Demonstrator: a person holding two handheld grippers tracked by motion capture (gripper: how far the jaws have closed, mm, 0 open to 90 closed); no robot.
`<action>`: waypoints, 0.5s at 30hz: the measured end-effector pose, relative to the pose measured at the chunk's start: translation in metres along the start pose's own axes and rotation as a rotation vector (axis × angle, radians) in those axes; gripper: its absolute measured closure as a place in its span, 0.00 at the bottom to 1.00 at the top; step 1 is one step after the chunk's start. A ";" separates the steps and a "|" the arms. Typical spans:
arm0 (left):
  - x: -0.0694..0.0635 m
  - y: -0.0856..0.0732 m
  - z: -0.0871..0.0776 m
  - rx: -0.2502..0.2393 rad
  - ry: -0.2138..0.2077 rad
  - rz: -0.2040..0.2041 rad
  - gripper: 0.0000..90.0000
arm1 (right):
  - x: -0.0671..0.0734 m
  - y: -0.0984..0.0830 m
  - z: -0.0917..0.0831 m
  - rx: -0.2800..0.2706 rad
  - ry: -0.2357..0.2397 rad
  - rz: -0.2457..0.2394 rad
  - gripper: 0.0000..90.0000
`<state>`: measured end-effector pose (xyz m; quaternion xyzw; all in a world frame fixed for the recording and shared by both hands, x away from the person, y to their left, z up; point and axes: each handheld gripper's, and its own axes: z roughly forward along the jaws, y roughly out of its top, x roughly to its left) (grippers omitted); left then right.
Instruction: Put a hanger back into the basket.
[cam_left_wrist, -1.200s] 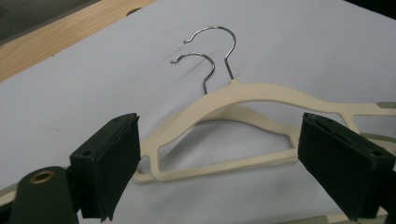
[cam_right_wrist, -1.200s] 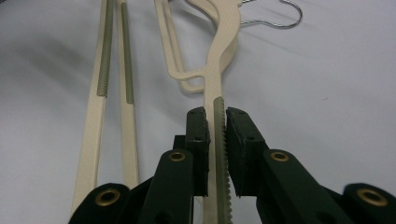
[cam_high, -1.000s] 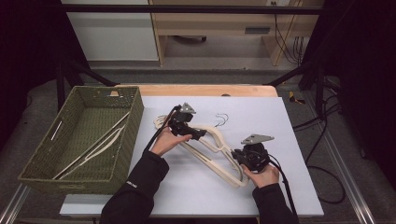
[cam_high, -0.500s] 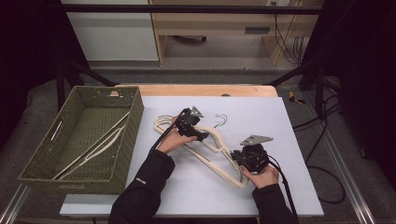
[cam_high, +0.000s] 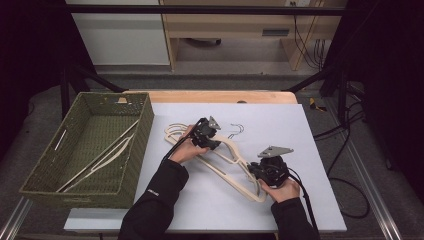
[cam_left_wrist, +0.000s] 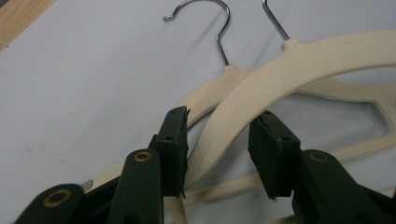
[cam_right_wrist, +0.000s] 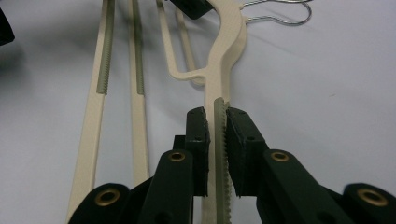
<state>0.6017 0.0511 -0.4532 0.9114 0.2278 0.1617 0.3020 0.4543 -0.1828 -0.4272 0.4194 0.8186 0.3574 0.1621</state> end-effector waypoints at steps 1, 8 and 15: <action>-0.001 0.000 -0.001 0.007 0.006 0.014 0.66 | 0.000 0.000 0.001 -0.001 0.001 0.001 0.89; -0.004 -0.001 -0.016 0.021 0.031 0.089 0.73 | -0.003 -0.004 0.006 0.023 0.019 0.012 0.89; -0.012 -0.006 -0.030 0.037 0.057 0.182 0.78 | -0.010 -0.008 0.010 0.034 0.027 0.054 0.87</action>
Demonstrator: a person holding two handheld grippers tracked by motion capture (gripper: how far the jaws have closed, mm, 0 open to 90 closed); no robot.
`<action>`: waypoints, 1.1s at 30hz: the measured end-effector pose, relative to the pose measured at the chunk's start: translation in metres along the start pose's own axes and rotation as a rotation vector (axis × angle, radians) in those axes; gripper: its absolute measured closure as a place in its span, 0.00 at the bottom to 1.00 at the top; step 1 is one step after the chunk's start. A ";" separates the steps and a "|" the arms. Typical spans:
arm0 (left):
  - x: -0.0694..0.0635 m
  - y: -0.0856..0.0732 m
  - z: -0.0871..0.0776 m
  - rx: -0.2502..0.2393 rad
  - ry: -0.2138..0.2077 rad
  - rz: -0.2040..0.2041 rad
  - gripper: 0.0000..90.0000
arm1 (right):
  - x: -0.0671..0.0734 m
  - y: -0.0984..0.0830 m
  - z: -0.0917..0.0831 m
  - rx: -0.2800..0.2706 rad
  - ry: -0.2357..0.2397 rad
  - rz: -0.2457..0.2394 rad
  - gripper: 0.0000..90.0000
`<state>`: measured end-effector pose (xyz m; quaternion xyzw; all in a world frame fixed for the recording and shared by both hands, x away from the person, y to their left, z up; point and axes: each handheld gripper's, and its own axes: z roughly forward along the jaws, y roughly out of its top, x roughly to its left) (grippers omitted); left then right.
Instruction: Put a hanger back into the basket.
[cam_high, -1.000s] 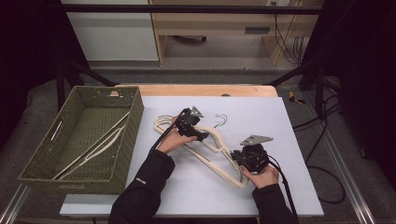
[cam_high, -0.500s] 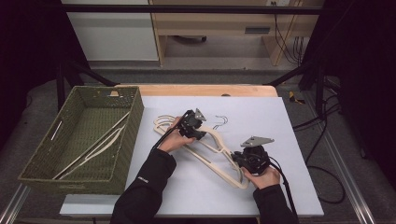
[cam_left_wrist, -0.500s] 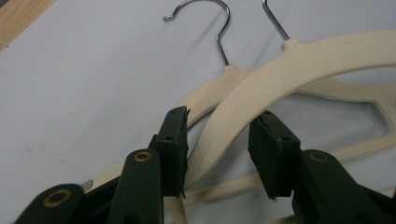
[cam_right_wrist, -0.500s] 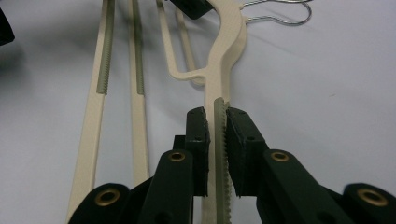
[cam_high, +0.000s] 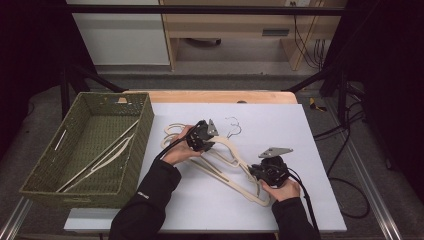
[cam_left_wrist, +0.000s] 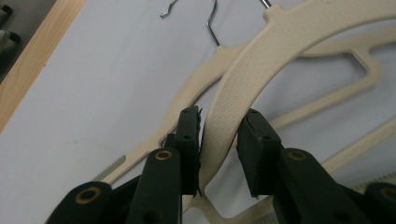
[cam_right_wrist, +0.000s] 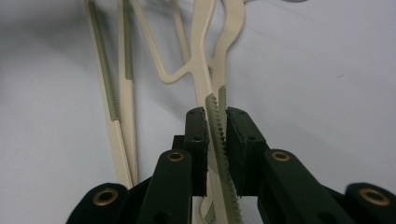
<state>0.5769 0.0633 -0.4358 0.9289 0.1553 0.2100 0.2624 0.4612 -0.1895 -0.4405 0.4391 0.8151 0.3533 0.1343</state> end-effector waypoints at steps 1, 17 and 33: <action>-0.001 -0.002 -0.001 -0.008 -0.001 -0.003 0.79 | 0.000 0.000 0.000 -0.004 0.001 0.020 0.87; -0.024 -0.025 -0.027 0.003 0.006 -0.005 0.84 | 0.002 0.023 0.009 -0.180 -0.049 -0.037 0.43; -0.046 -0.032 -0.046 -0.026 0.015 -0.027 0.84 | 0.032 0.047 0.054 -0.027 0.032 -0.142 0.68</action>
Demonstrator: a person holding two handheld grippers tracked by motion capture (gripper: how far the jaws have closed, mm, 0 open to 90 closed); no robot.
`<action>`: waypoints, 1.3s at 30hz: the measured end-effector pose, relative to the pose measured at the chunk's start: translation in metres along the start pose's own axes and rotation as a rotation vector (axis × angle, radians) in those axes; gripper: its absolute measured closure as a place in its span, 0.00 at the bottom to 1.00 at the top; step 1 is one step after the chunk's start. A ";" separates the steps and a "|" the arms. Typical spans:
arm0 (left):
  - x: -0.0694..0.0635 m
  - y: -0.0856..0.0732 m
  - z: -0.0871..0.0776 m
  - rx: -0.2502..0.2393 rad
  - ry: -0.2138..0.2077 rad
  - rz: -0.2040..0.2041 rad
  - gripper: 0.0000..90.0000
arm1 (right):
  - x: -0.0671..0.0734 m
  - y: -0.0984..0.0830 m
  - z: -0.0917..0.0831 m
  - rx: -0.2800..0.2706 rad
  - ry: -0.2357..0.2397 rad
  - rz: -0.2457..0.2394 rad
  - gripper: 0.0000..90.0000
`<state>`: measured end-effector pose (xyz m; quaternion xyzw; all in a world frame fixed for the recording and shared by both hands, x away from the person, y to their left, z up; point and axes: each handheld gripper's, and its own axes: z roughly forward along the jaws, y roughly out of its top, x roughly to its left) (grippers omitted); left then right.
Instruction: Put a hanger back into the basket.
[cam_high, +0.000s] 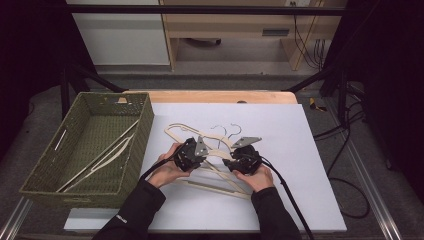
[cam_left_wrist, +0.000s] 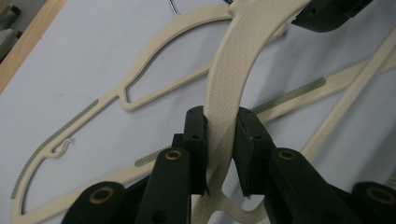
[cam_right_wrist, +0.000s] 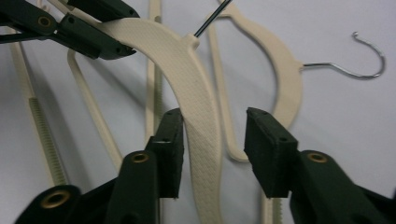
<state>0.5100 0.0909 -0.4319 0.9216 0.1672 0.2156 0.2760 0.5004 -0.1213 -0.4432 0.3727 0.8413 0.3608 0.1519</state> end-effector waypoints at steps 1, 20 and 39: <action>-0.001 -0.001 -0.001 -0.001 -0.008 -0.005 0.84 | 0.001 0.000 0.000 0.007 0.026 -0.003 0.78; -0.007 -0.006 -0.026 -0.066 -0.163 -0.064 0.68 | 0.015 -0.001 -0.033 -0.019 0.190 -0.100 0.88; -0.026 -0.011 -0.071 -0.111 -0.253 -0.065 0.89 | 0.035 -0.001 -0.062 -0.073 0.236 -0.176 0.81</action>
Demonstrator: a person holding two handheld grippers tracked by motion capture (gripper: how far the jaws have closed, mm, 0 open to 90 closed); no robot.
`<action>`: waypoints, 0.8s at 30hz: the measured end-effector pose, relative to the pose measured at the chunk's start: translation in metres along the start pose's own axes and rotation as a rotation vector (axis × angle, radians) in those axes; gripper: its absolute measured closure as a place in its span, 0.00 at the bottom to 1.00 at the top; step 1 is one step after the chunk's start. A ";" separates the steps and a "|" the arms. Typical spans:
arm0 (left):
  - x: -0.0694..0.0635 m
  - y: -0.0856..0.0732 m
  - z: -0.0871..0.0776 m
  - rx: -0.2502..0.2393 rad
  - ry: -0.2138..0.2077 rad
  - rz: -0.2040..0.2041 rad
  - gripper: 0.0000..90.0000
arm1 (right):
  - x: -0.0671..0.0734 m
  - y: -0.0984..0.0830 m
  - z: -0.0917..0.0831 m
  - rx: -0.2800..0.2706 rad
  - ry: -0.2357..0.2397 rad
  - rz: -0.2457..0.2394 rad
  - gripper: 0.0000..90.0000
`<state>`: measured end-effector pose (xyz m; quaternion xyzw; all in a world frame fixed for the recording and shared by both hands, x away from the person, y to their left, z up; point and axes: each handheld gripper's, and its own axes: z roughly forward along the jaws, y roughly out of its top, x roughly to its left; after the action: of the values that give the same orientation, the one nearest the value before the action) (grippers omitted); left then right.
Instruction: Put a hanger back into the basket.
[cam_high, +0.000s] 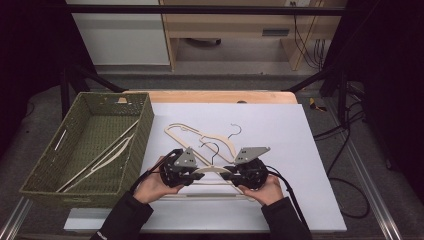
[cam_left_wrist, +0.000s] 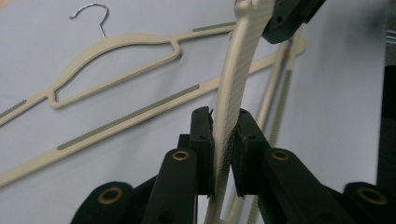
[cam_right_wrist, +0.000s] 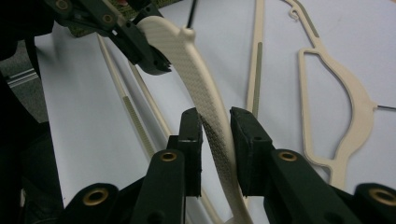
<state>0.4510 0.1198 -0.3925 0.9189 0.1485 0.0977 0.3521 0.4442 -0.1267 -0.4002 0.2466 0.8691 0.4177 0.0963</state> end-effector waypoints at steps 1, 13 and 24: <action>-0.002 0.000 -0.002 -0.009 -0.008 -0.009 0.90 | 0.001 0.000 -0.001 -0.006 -0.003 0.000 0.80; -0.018 0.005 -0.019 -0.115 -0.007 -0.086 0.96 | 0.002 0.000 -0.023 -0.153 -0.117 0.042 0.45; -0.019 0.004 -0.039 -0.204 0.109 -0.152 0.95 | -0.012 -0.020 -0.049 -0.236 -0.256 0.162 0.15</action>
<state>0.4233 0.1350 -0.3630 0.8576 0.2261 0.1351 0.4417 0.4294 -0.1767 -0.3847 0.3538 0.7721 0.4885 0.2003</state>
